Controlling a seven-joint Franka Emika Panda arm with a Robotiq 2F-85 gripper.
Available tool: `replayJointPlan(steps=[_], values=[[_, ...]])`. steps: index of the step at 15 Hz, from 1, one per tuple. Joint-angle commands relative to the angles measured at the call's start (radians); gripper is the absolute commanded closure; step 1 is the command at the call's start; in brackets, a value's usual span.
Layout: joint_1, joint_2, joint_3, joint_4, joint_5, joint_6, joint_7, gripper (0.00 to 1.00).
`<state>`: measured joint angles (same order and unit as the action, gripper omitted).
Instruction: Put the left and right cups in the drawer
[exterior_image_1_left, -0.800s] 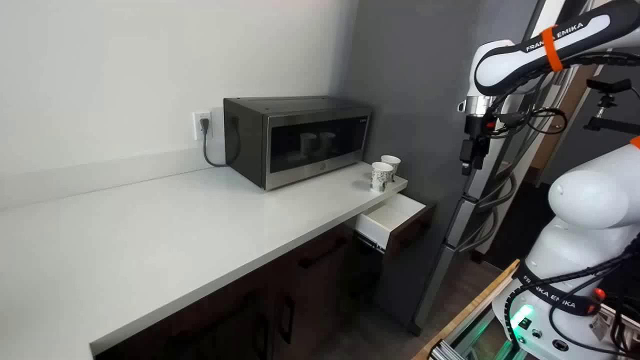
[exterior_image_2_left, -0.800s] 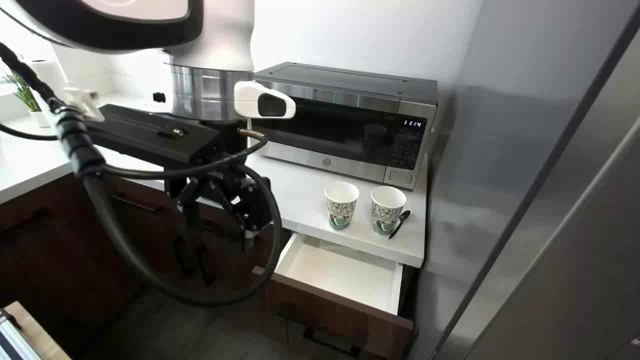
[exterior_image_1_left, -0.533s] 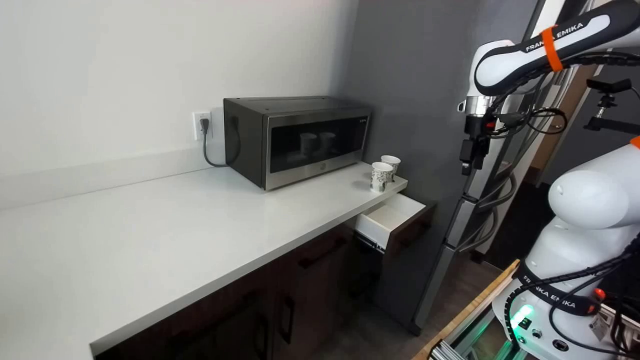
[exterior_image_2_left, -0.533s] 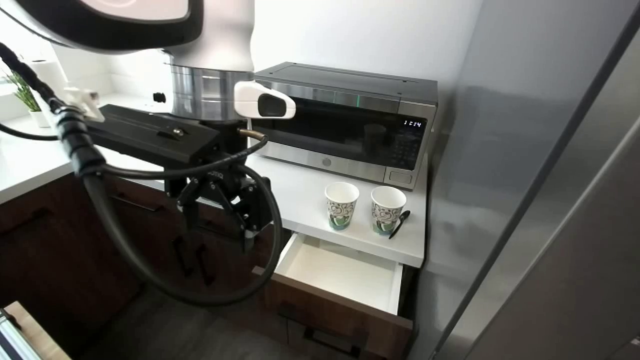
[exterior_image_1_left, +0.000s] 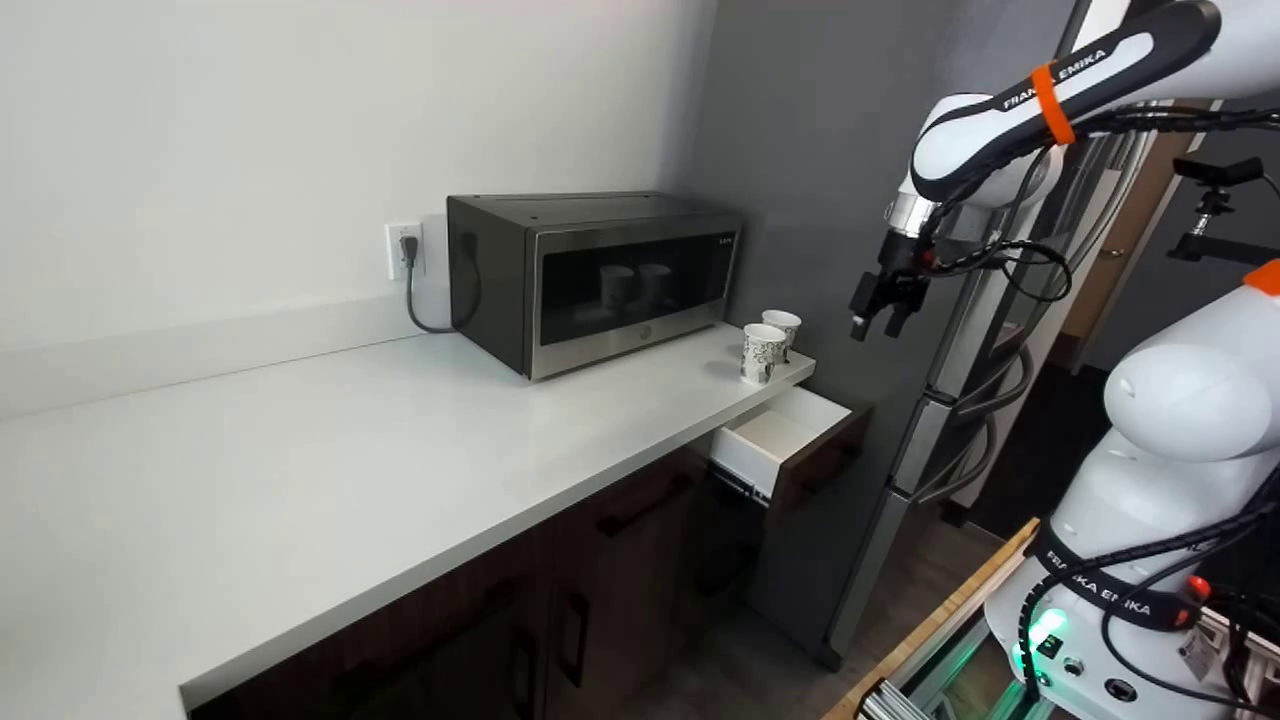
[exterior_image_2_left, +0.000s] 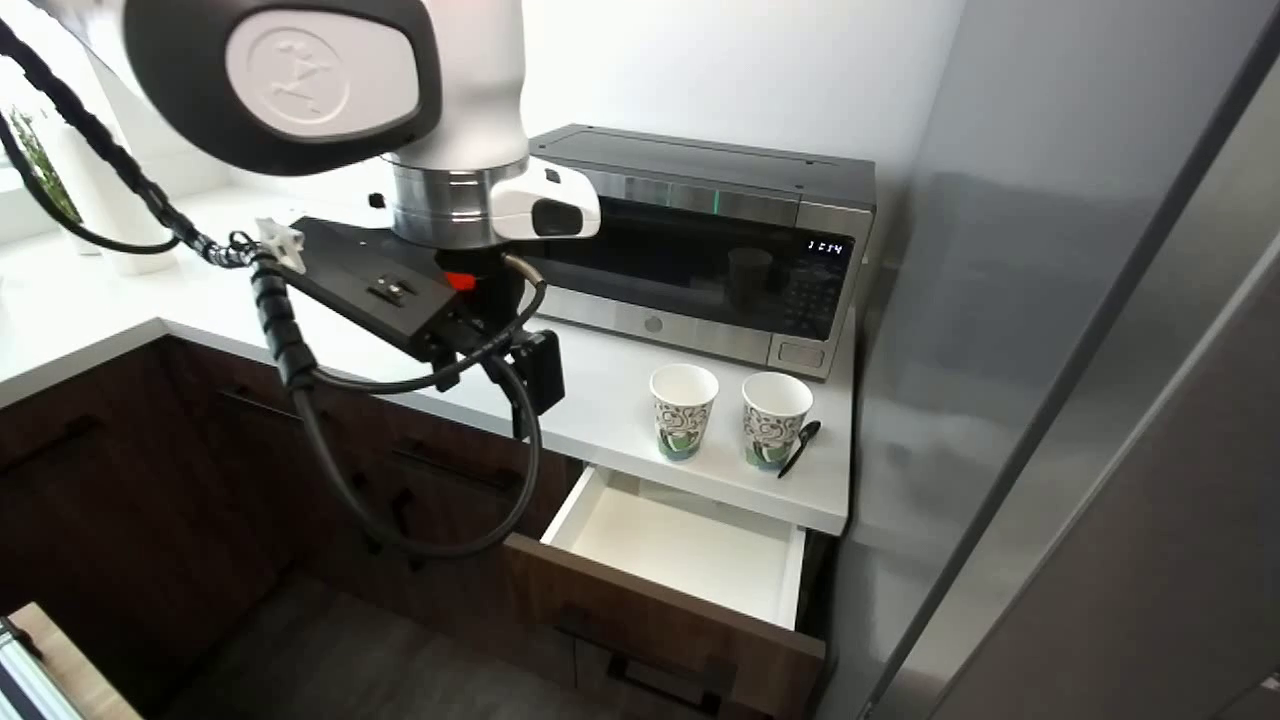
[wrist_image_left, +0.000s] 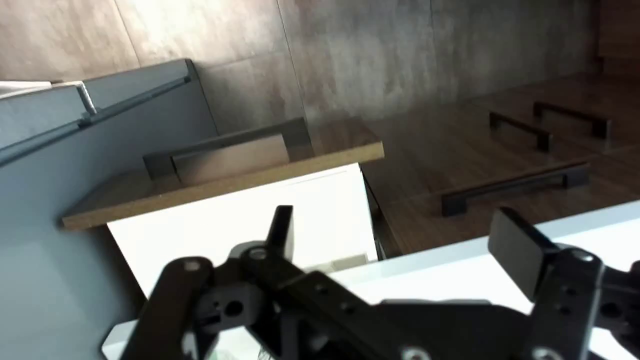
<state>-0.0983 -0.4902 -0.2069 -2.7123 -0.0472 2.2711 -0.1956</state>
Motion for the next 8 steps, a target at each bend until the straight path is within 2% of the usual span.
replayJointPlan(steps=[1, 4, 7, 8], values=[[0.008, 0.117, 0.019, 0.027, 0.063, 0.222, 0.062, 0.0], [0.003, 0.218, 0.019, 0.065, 0.069, 0.358, 0.072, 0.0], [-0.012, 0.297, 0.019, 0.104, 0.062, 0.442, 0.09, 0.0], [-0.084, 0.261, 0.175, 0.056, 0.06, 0.432, 0.274, 0.0]])
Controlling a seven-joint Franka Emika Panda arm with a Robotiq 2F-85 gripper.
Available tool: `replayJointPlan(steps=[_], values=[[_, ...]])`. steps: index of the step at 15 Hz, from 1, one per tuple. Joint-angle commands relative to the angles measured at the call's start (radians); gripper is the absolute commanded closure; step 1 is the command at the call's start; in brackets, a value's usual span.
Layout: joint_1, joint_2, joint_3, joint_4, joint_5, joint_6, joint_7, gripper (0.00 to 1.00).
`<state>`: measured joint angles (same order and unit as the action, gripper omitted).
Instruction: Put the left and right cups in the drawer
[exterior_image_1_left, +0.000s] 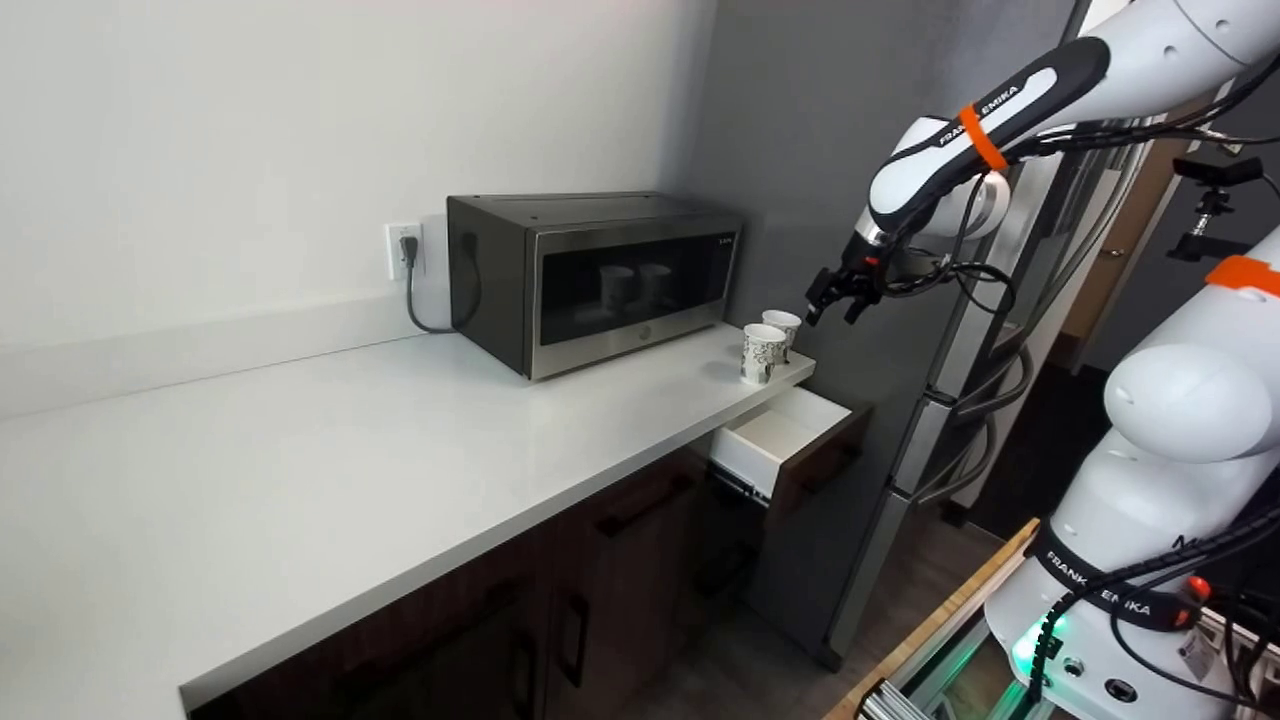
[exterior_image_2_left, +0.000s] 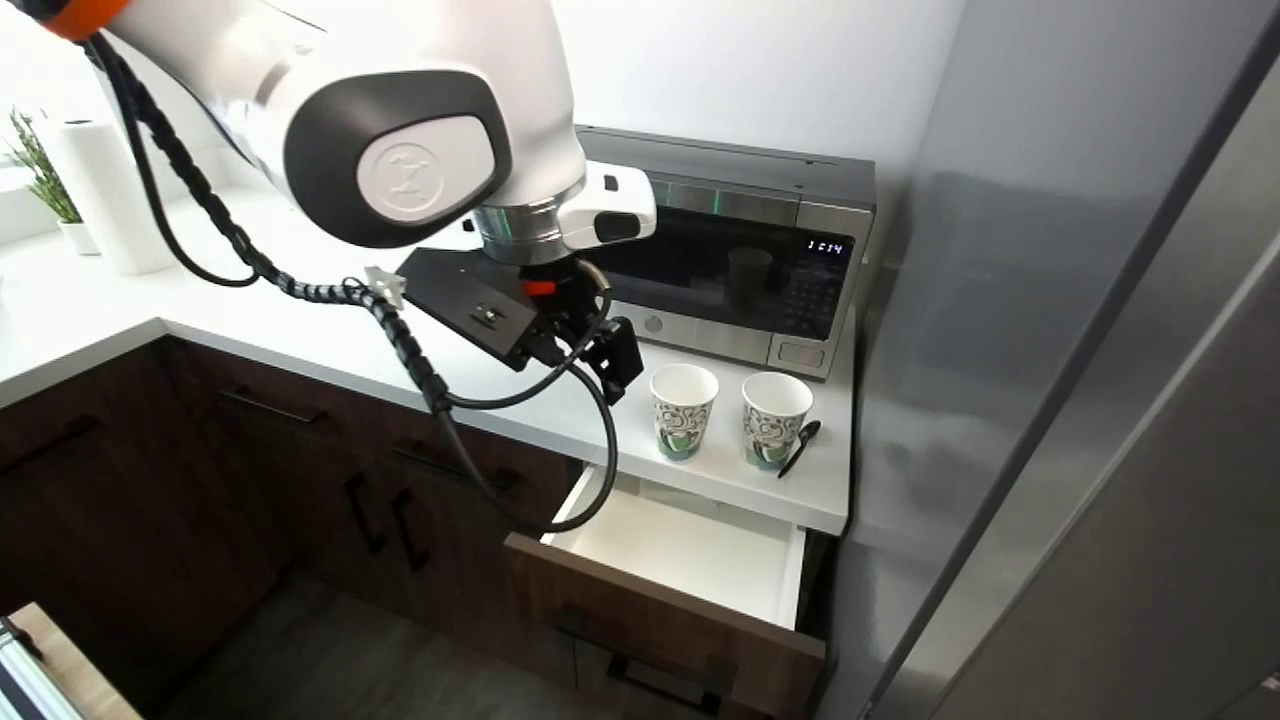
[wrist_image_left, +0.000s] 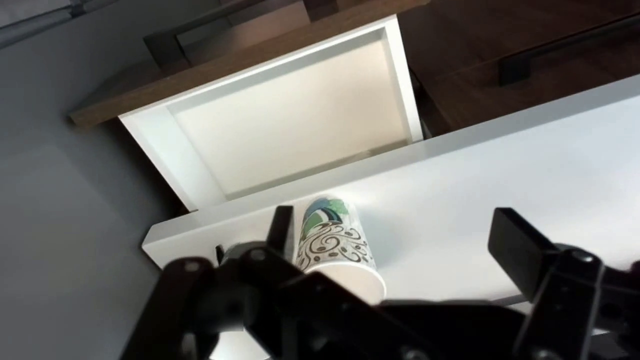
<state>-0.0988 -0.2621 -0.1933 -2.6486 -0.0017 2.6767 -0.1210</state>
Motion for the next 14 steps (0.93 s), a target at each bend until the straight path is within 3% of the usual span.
replayJointPlan(steps=[1, 2, 6, 9, 14], values=[[-0.023, 0.019, 0.033, 0.008, 0.003, 0.006, 0.047, 0.0], [-0.031, 0.029, 0.057, 0.008, -0.001, 0.007, 0.074, 0.0], [-0.03, 0.024, 0.047, 0.01, 0.0, 0.007, 0.062, 0.0], [-0.083, 0.111, 0.072, 0.041, -0.087, 0.117, 0.172, 0.0], [-0.101, 0.261, 0.064, 0.114, -0.094, 0.306, 0.245, 0.0]])
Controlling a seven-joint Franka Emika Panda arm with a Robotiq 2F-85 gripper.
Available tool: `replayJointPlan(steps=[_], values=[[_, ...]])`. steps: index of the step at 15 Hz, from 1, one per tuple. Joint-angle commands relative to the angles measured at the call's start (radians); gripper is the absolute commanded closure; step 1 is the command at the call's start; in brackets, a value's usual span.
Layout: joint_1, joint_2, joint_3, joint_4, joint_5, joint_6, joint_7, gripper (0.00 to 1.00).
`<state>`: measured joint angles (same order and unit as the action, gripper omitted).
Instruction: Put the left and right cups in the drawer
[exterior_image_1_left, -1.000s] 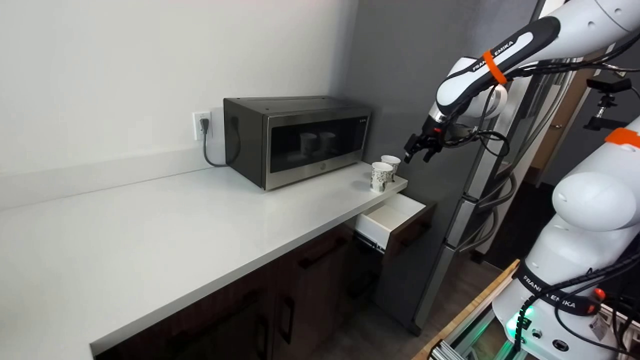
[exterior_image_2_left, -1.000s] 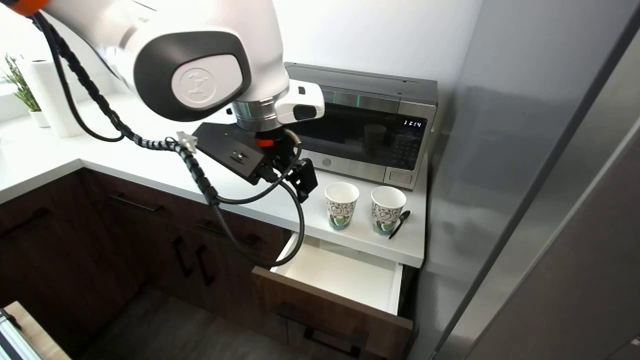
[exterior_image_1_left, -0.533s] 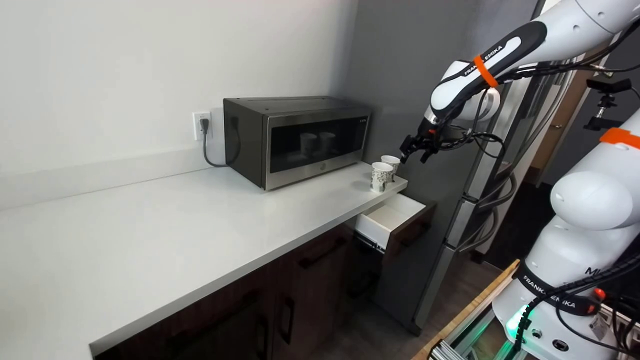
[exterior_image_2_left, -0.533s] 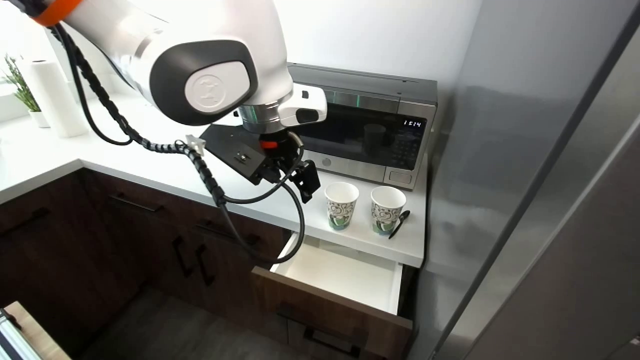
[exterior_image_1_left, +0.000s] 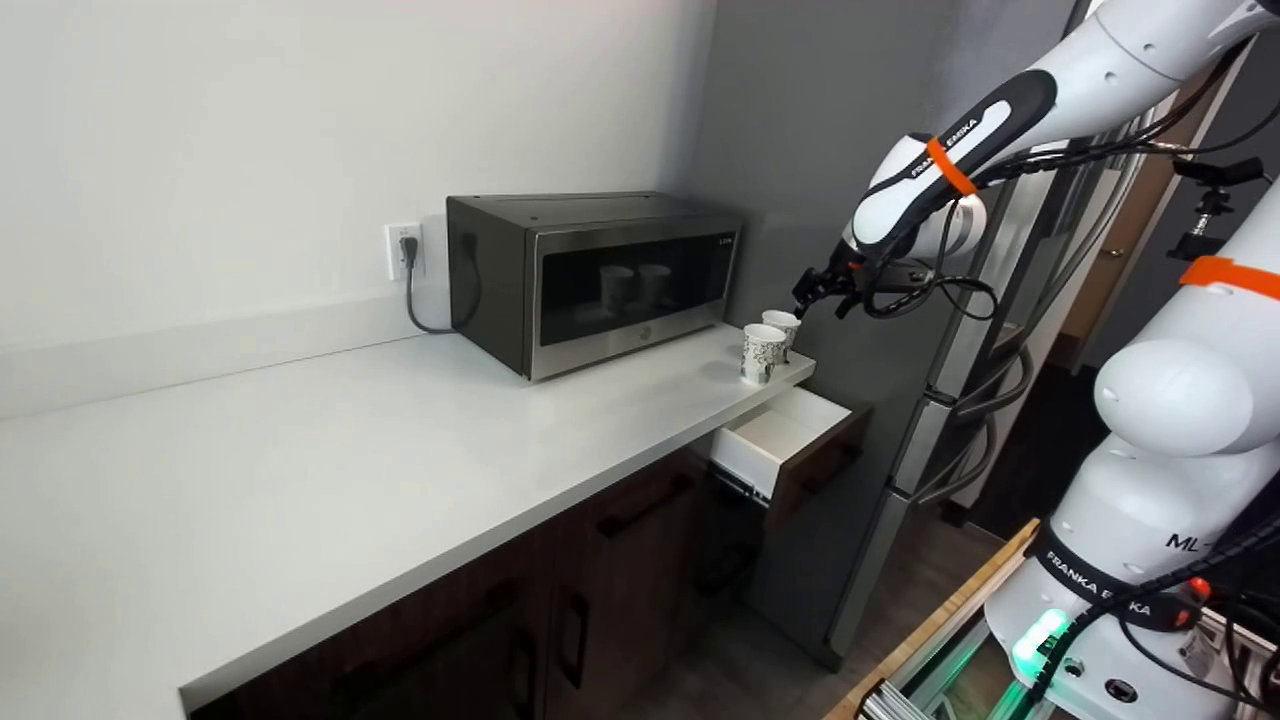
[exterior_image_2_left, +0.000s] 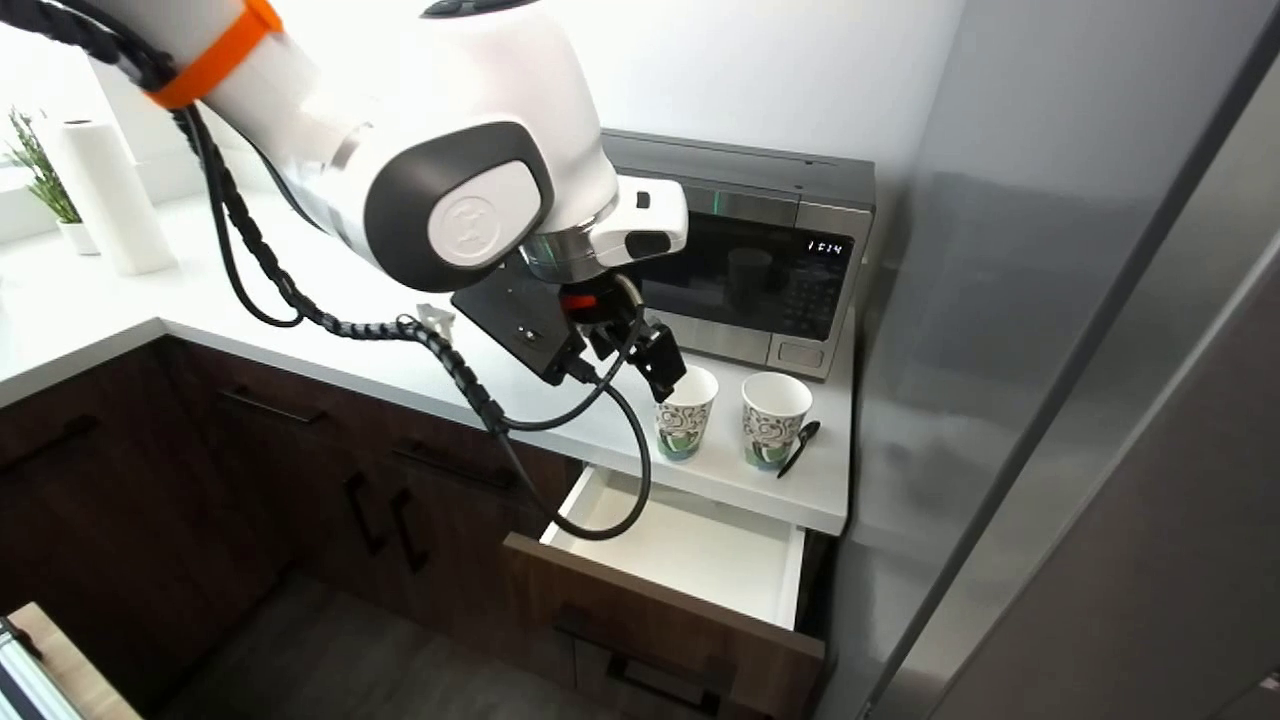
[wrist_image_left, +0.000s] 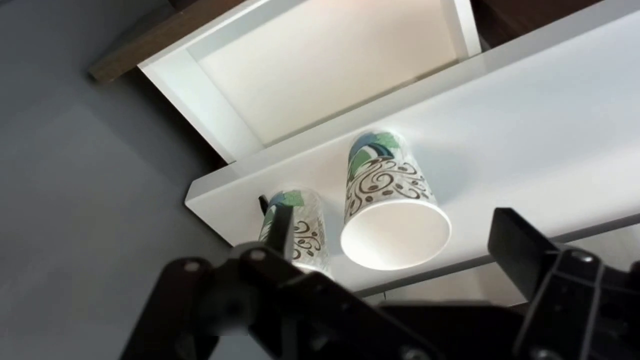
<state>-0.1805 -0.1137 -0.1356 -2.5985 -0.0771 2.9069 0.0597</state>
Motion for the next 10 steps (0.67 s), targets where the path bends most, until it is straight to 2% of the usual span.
replayJointPlan(steps=[1, 10], values=[[-0.018, 0.14, 0.005, 0.081, -0.018, 0.09, 0.082, 0.0], [0.026, 0.319, -0.001, 0.237, 0.115, 0.088, 0.084, 0.0]])
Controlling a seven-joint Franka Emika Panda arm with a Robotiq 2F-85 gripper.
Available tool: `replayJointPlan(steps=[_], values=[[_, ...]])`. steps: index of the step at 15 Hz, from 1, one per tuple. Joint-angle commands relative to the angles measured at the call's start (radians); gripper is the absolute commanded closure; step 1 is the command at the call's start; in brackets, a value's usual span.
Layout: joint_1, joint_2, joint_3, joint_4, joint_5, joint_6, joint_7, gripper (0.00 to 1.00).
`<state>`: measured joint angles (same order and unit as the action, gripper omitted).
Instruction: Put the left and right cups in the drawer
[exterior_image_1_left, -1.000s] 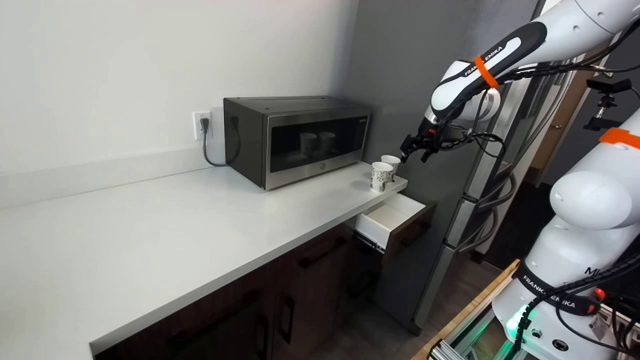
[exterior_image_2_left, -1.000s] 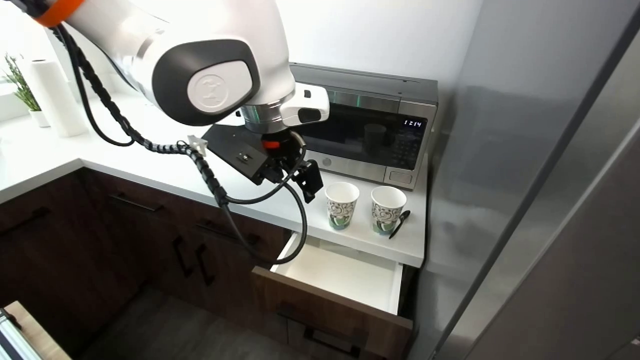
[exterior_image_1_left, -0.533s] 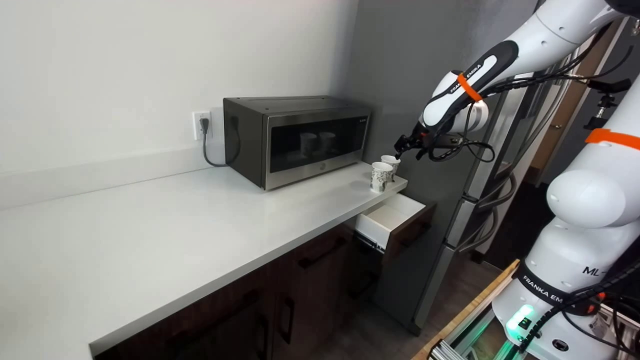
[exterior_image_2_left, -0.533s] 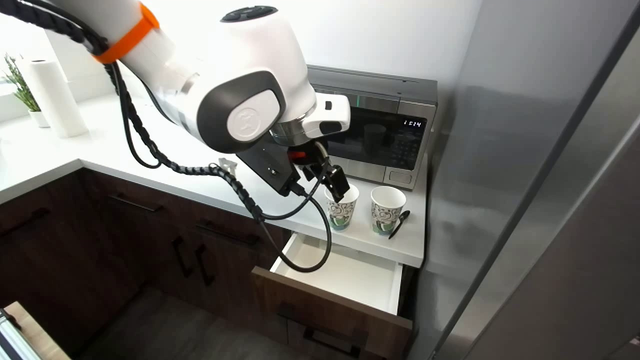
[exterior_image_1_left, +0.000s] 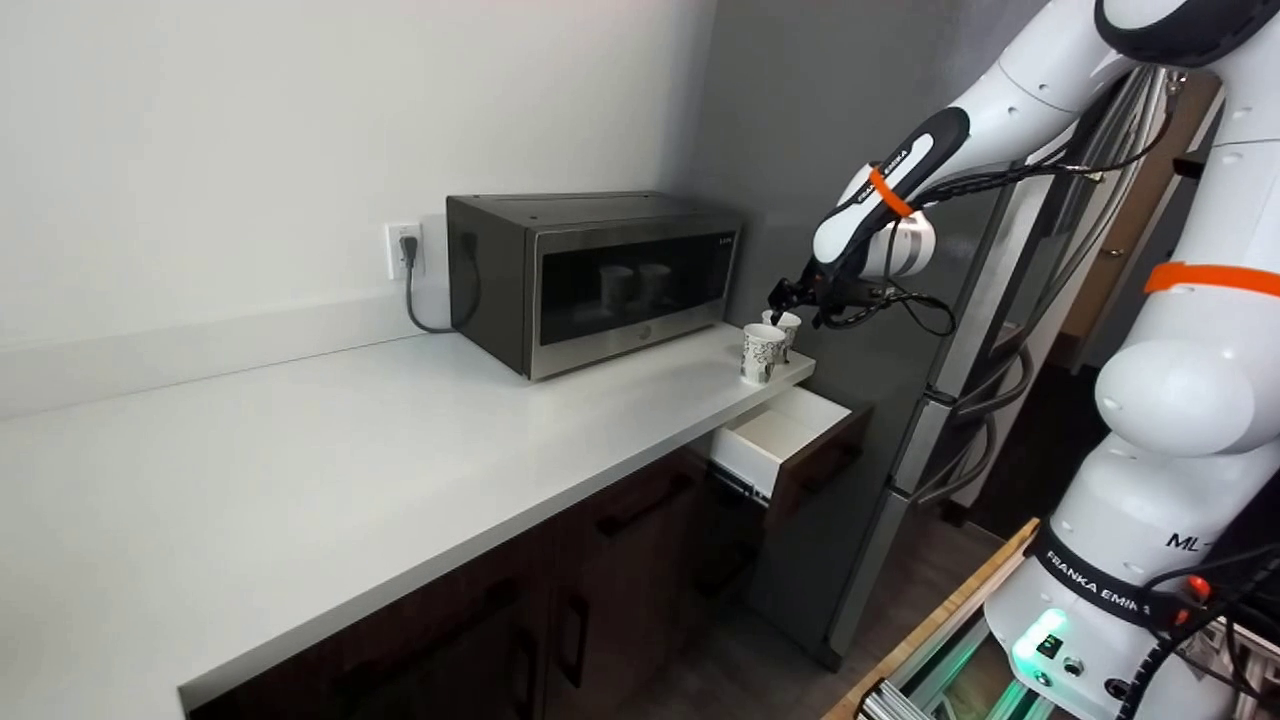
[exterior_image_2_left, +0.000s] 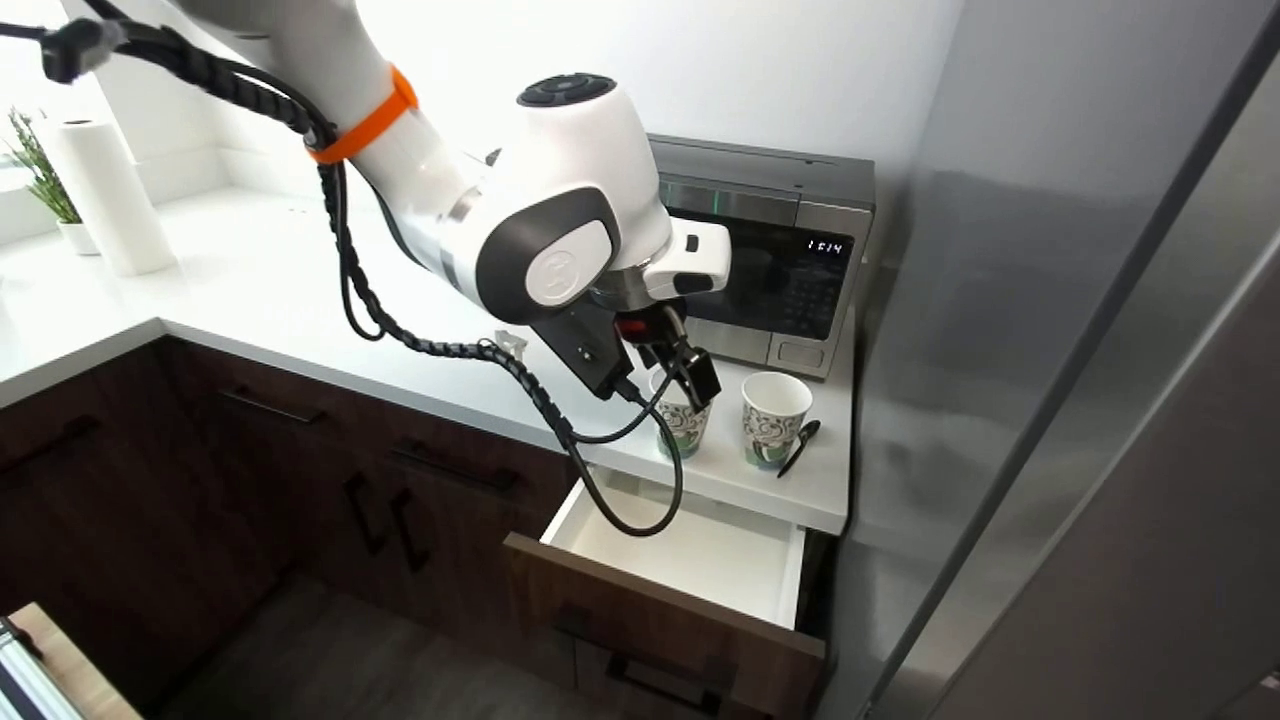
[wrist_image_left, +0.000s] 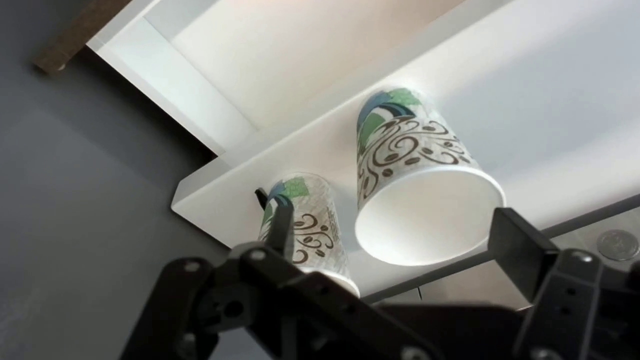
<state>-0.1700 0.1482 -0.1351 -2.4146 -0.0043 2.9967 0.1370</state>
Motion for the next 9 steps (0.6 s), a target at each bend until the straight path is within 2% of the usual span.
replayJointPlan(steps=[1, 5, 6, 7, 9], values=[[0.018, 0.071, -0.001, 0.066, 0.049, -0.002, 0.007, 0.0], [0.026, 0.117, -0.007, 0.106, 0.059, -0.008, 0.01, 0.0], [0.027, 0.127, -0.009, 0.112, 0.057, -0.009, 0.01, 0.25], [0.028, 0.135, -0.01, 0.117, 0.057, -0.009, 0.01, 0.27], [0.029, 0.148, -0.012, 0.124, 0.055, -0.012, 0.008, 0.44]])
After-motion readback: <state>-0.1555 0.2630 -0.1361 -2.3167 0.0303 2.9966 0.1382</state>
